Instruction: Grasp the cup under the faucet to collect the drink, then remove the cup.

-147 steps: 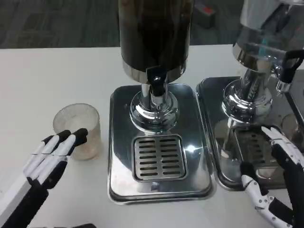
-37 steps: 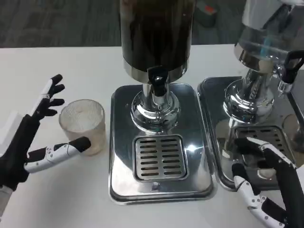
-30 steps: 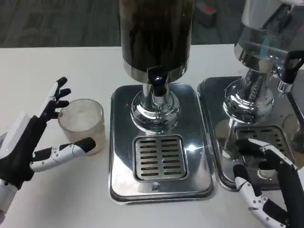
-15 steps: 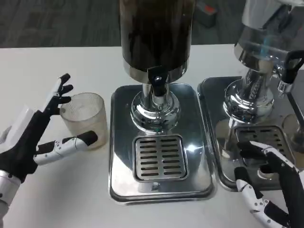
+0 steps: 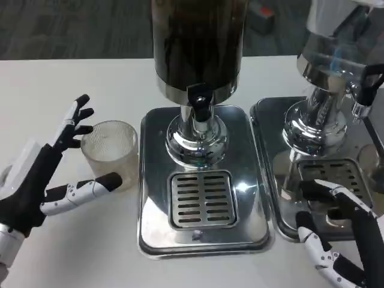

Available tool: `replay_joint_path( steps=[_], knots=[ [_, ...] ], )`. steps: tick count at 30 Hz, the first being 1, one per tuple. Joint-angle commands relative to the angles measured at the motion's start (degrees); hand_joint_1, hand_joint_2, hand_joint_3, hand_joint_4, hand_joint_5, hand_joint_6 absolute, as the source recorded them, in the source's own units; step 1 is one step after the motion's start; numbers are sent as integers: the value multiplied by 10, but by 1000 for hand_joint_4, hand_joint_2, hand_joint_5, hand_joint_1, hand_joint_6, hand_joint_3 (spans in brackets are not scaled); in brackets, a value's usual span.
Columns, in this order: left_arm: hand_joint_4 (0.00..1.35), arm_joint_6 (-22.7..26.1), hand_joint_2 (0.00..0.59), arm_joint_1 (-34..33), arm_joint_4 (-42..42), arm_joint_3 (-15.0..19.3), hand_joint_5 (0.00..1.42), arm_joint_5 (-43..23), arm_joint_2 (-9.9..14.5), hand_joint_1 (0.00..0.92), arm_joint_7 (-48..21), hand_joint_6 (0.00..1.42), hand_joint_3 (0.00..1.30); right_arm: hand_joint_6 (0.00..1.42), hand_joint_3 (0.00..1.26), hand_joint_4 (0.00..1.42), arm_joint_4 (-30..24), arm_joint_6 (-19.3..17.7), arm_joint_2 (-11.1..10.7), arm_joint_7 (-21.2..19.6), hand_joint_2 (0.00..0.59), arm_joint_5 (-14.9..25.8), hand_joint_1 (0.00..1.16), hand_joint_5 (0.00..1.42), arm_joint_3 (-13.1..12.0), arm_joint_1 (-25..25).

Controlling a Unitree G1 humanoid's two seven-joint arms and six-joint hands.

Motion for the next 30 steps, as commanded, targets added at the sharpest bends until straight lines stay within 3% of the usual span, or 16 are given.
replay_joint_path(
  steps=[1, 11, 30],
  knots=[
    [28, -23, 6, 1, 5, 8, 196, -4, 4, 191, 15, 319, 0, 415, 370, 376, 5, -3, 0, -1, 404, 7, 463, 309, -1, -1],
    [52, -60, 6, -1, 13, 21, 223, -9, 0, 191, 23, 352, 3, 418, 371, 376, 6, -2, 0, -1, 404, 10, 462, 310, -4, 2],
    [0, -5, 0, -48, 63, -4, 117, -16, -6, 170, -24, 273, 0, 425, 382, 376, 3, 1, 3, -1, 404, 17, 461, 314, -5, 7]
  ],
)
